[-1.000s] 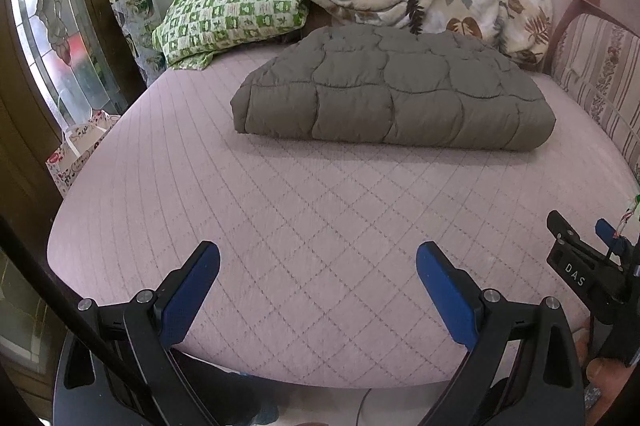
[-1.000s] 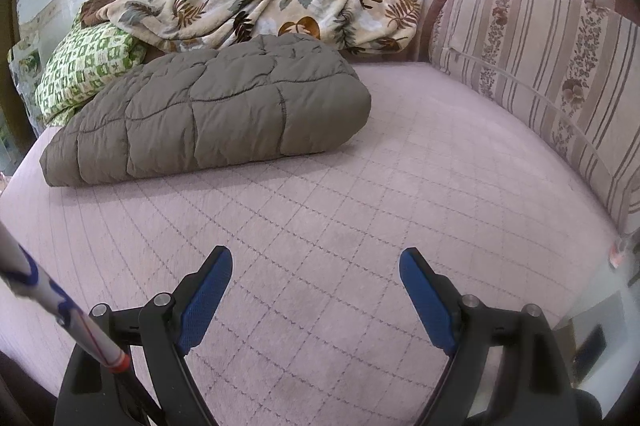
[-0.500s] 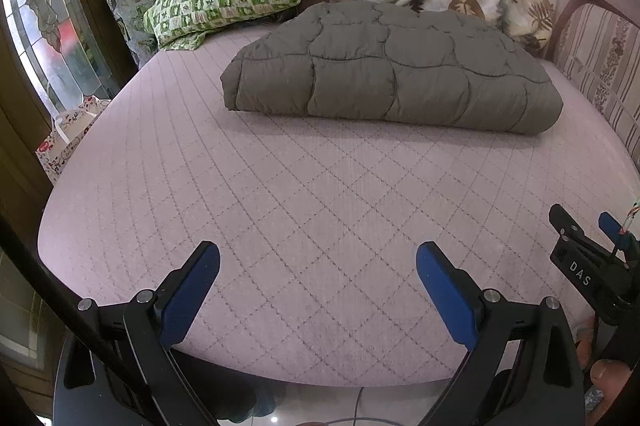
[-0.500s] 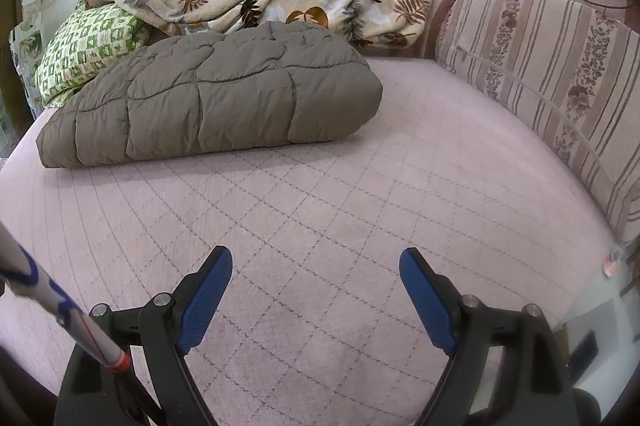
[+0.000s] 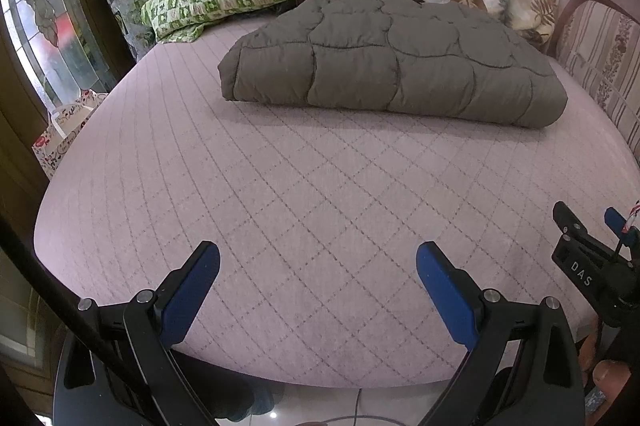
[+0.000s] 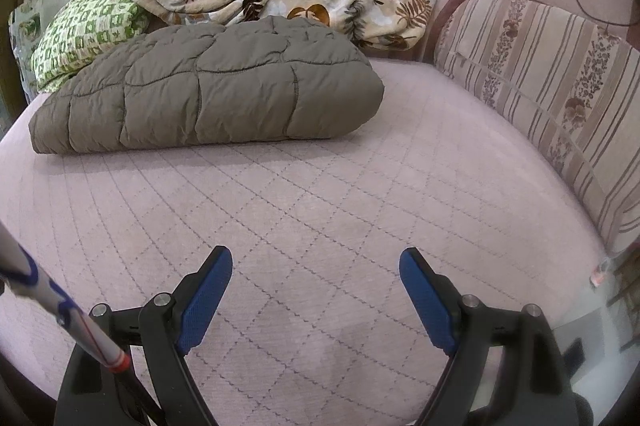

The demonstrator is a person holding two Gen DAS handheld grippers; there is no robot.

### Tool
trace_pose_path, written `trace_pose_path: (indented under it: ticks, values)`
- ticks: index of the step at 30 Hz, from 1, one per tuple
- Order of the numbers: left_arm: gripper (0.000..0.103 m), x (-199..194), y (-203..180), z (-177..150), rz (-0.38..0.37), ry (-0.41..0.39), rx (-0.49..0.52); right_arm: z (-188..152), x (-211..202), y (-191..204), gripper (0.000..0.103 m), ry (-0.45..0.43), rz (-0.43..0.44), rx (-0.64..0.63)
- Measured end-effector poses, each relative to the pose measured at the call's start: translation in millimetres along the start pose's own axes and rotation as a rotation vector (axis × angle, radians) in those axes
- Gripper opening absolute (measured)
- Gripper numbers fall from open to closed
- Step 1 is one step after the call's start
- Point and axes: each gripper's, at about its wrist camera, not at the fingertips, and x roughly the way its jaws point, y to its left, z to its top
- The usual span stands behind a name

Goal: Fold large clothes

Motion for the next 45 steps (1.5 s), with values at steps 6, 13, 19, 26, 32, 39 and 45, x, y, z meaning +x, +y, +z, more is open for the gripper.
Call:
trace_pose_path:
  ticks: [6,13,19,26,32,39,45]
  values:
    - [0.098,-9,0,1,-0.004,-0.045,-0.012,-1,1,4,0.089,0.005,-0.024,-0.025]
    - [0.098,-13,-6,1,-0.012,-0.050,-0.003,-2,0,2,0.089,0.012,-0.023,-0.020]
    - [0.098,-24,-5,0,-0.029,-0.101,-0.019,-2,0,0,0.089,0.017,-0.025,-0.016]
    - [0.098,-54,9,5,-0.045,-0.228,-0.082,-2,-3,-1,0.089,0.006,-0.023,-0.012]
    - [0.098,-84,23,12,-0.033,-0.333,-0.110,-2,-6,-1,0.089,-0.005,-0.022,-0.008]
    - [0.098,-89,14,11,0.086,-0.328,-0.052,-3,-12,-1,0.089,-0.020,-0.020,-0.006]
    - [0.098,-72,0,1,0.070,-0.244,0.004,-4,-19,0,0.089,-0.044,-0.011,-0.007]
